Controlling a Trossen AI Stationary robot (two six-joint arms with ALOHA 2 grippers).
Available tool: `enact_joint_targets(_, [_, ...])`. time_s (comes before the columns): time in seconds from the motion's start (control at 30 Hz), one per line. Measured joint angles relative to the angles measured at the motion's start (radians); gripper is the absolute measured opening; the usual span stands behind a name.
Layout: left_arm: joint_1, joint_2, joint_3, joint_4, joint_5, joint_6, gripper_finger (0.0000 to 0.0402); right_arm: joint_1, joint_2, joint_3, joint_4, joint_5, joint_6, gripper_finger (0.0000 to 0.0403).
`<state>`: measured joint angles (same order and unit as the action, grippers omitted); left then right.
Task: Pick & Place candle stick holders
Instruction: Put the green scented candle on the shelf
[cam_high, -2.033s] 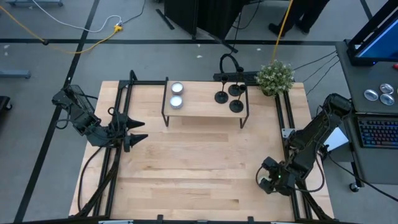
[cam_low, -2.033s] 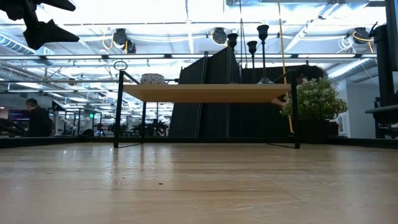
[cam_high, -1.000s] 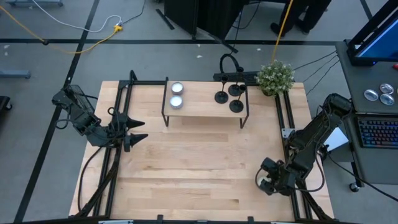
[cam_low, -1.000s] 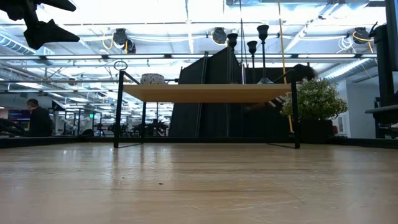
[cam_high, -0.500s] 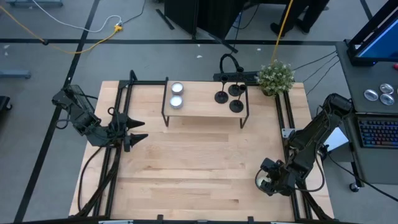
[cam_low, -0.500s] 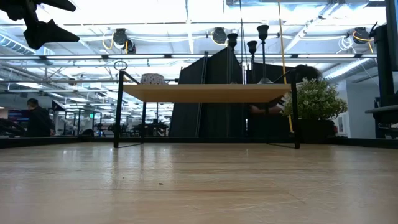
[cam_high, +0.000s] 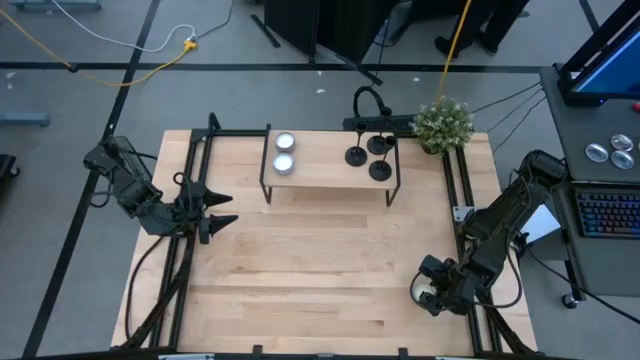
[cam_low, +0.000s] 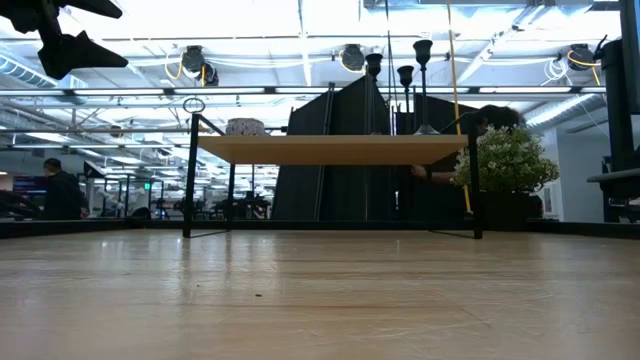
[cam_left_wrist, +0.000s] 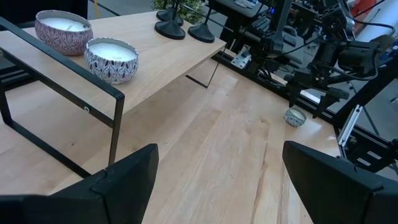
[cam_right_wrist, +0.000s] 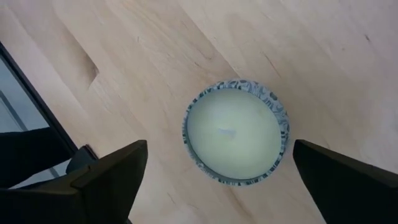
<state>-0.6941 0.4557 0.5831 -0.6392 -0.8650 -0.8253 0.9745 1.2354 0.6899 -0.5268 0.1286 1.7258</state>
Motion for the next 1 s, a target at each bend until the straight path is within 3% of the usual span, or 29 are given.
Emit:
enact_joint_targets(0.53, [0.0, 0.0, 0.0, 0.0, -0.007, 0.005, 0.0351, -0.06, 0.078, 0.0, -0.008, -0.002, -0.052, 0.0399])
enact_joint_targets(0.73, [0.0, 0.0, 0.0, 0.0, -0.008, 0.012, 0.0351, -0.057, 0.112, 0.0, -0.007, -0.08, -0.067, 0.0399])
enact_joint_targets(1.0, [0.0, 0.0, 0.0, -0.008, -0.008, 0.011, 0.0351, -0.057, 0.121, 0.0, 0.012, -0.077, -0.114, 0.0399])
